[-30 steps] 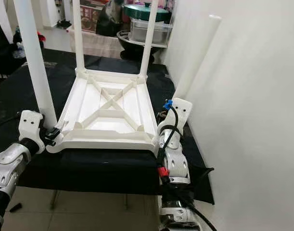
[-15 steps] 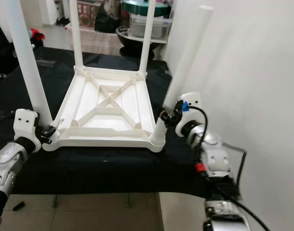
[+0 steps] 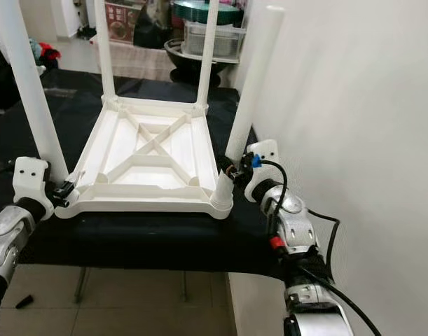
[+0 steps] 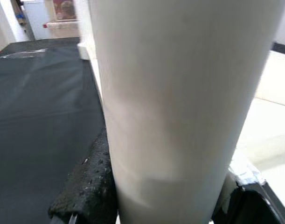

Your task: Building children table

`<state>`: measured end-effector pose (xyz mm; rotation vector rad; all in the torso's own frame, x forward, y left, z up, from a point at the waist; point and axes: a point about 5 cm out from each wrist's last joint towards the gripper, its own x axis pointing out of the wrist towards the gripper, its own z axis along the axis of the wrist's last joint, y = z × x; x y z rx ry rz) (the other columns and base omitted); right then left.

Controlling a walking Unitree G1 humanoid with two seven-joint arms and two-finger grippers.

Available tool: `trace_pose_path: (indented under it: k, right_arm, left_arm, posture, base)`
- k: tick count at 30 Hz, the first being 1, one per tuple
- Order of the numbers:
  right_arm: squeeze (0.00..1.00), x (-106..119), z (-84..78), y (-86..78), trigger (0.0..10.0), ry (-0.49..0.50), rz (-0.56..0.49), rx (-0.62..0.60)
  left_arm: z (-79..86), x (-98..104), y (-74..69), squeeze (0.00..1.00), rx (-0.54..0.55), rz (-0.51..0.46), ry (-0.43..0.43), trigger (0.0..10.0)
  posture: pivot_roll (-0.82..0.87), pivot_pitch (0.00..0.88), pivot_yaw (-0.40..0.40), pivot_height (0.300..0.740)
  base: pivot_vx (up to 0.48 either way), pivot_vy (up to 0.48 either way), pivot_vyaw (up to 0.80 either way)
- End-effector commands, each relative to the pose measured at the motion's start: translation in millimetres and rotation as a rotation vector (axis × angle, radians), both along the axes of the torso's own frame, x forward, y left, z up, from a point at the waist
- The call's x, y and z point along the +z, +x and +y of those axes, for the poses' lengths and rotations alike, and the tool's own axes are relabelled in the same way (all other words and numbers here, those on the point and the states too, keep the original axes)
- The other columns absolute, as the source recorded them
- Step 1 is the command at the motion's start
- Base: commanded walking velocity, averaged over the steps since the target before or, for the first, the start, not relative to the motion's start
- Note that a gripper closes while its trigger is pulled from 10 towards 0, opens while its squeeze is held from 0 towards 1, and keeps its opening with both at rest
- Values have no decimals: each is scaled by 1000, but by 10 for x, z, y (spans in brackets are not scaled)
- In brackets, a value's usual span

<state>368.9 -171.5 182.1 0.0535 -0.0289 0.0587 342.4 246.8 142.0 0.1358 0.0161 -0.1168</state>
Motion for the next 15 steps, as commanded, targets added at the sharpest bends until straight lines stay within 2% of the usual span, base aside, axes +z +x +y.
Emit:
trace_pose_path:
  k: [1, 2, 3, 4, 5, 6, 7, 8, 10, 11, 12, 14, 15]
  right_arm:
    - [0, -220, -483, -85, 0, -10, 128, -324]
    - [0, -295, -472, -177, 0, 56, 179, -481]
    - [0, -340, -345, -267, 0, 101, 206, -539]
    - [0, -340, -345, -267, 0, 101, 206, -539]
    - [0, -353, -134, -337, 0, 132, 216, -524]
    - [0, -353, -134, -337, 0, 132, 216, -524]
    - [0, -348, 89, -385, 0, 154, 225, -470]
    - [0, -348, 89, -385, 0, 154, 225, -470]
    - [0, -304, 337, -396, 0, 136, 192, -351]
    - [0, -304, 337, -396, 0, 136, 192, -351]
    - [569, -287, 383, -385, 2471, 128, 171, -301]
    - [569, -287, 383, -385, 2471, 128, 171, -301]
    - [1000, -239, 378, -373, 10000, 105, 123, -279]
  left_arm:
    - [149, 4, -43, 0, 55, 3, 33, 10000]
    - [141, -8, -49, 0, 54, 5, 33, 10000]
    - [134, -18, -53, 0, 52, 7, 33, 10000]
    - [134, -18, -53, 0, 52, 7, 33, 10000]
    - [129, -22, -53, 0, 51, 8, 34, 10000]
    - [129, -22, -53, 0, 51, 8, 34, 10000]
    - [128, -20, -50, 0, 50, 9, 35, 10000]
    - [128, -20, -50, 0, 50, 9, 35, 10000]
    - [137, -8, -39, 0, 50, 9, 38, 10000]
    - [137, -8, -39, 0, 50, 9, 38, 10000]
    - [144, -3, -35, 0, 51, 9, 39, 10000]
    - [144, -3, -35, 0, 51, 9, 39, 10000]
    - [147, 0, -32, 0, 52, 9, 40, 10000]
  posture:
    - [97, 0, -116, 740]
    - [94, 0, -109, 740]
    - [95, 0, -107, 740]
    - [95, 0, -107, 740]
    - [96, 0, -107, 740]
    - [96, 0, -107, 740]
    - [95, 0, -102, 740]
    - [95, 0, -102, 740]
    - [94, 0, -103, 740]
    - [94, 0, -103, 740]
    - [94, 0, -103, 740]
    - [94, 0, -103, 740]
    - [91, 0, -105, 740]
  base:
    - [0, 0, 0]
    - [0, 0, 0]
    - [0, 0, 0]
    - [0, 0, 0]
    - [0, 0, 0]
    - [0, 0, 0]
    - [0, 0, 0]
    - [0, 0, 0]
    - [0, 0, 0]
    - [0, 0, 0]
    - [0, 0, 0]
    - [0, 0, 0]
    - [0, 0, 0]
